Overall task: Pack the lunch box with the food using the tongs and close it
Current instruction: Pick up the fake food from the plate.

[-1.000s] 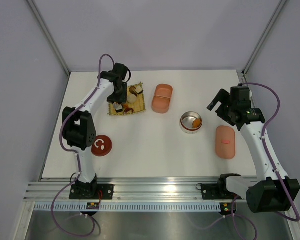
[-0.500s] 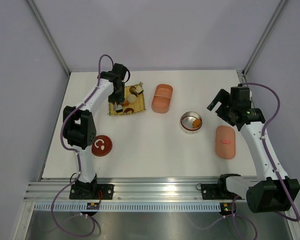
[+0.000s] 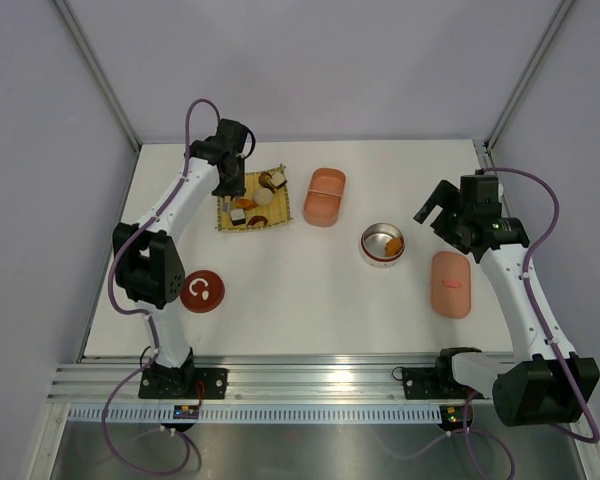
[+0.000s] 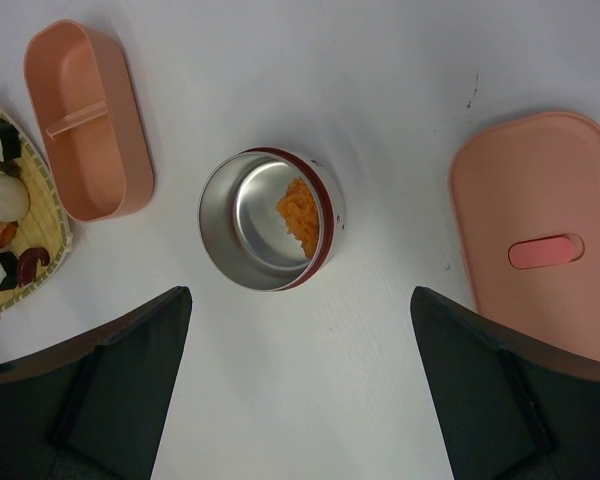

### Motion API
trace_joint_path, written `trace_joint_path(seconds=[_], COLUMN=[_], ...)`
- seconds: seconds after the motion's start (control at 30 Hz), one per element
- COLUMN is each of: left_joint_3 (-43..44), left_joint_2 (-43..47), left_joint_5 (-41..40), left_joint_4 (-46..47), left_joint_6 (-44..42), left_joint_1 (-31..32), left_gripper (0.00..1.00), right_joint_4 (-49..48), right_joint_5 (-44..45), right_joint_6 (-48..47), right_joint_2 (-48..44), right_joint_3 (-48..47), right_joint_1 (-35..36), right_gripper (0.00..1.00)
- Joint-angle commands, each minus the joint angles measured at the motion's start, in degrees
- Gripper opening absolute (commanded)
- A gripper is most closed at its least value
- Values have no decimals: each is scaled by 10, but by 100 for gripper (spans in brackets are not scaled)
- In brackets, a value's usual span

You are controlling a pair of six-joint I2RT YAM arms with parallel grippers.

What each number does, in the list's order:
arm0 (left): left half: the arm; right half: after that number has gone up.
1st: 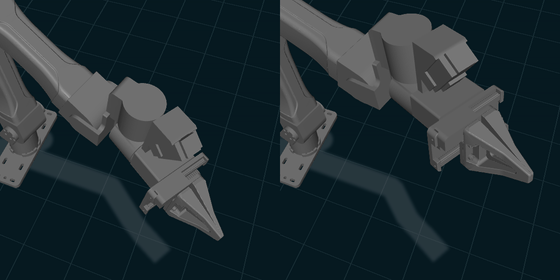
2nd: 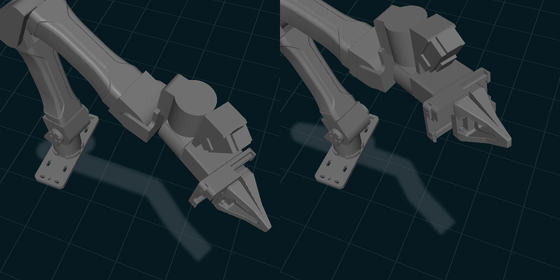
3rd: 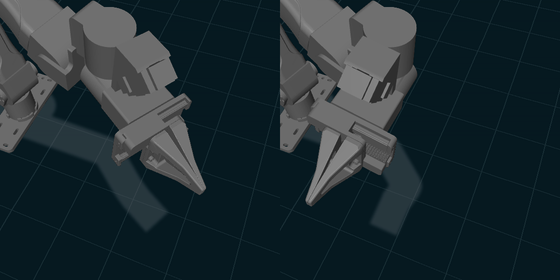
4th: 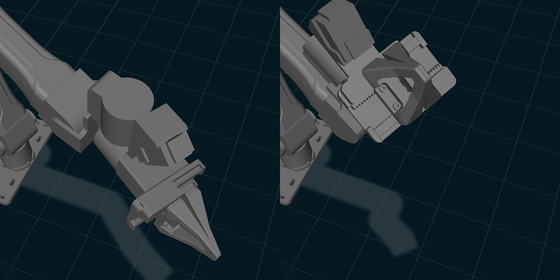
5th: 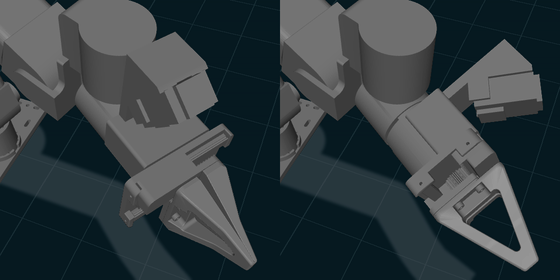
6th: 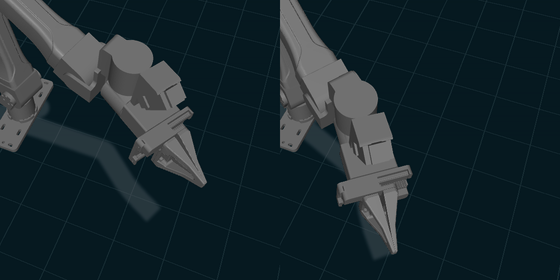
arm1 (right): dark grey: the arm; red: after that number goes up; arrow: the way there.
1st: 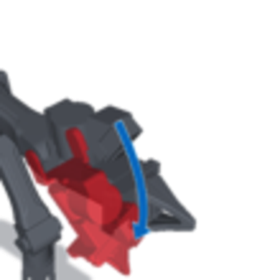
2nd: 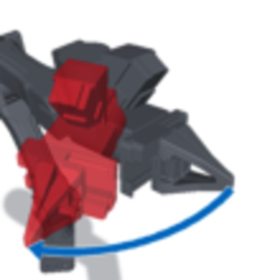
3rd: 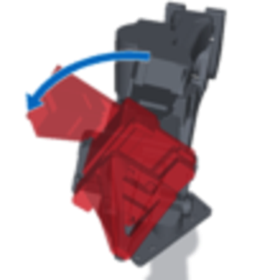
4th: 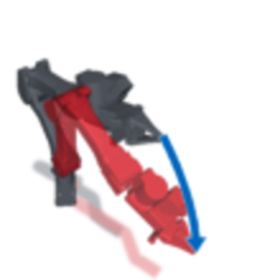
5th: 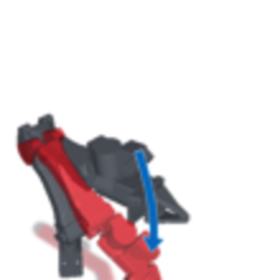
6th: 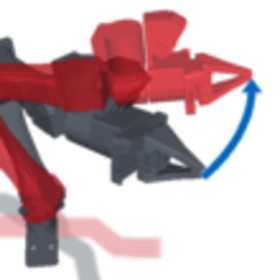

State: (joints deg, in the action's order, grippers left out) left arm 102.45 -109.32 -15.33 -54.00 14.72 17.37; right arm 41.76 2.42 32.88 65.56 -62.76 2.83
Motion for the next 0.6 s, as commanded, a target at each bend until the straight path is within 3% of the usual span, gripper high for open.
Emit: trace_joint_path(seconds=[0.0, 0.33, 0.57], left_joint_3=[-11, -23, -36], left_joint_2=[58, 79, 133], left_joint_5=[-22, -1, 21], left_joint_4=[62, 68, 73], left_joint_6=[-14, -12, -23], left_joint_1=[-1, 17, 114], left_gripper=[15, 13, 13], right_joint_4=[-8, 3, 9], right_joint_5=[7, 22, 32], right_joint_6=[3, 12, 15], right_joint_2=[-17, -46, -51], right_joint_3=[3, 20, 23], right_joint_1=[-3, -3, -2], right_gripper=[100, 100, 100])
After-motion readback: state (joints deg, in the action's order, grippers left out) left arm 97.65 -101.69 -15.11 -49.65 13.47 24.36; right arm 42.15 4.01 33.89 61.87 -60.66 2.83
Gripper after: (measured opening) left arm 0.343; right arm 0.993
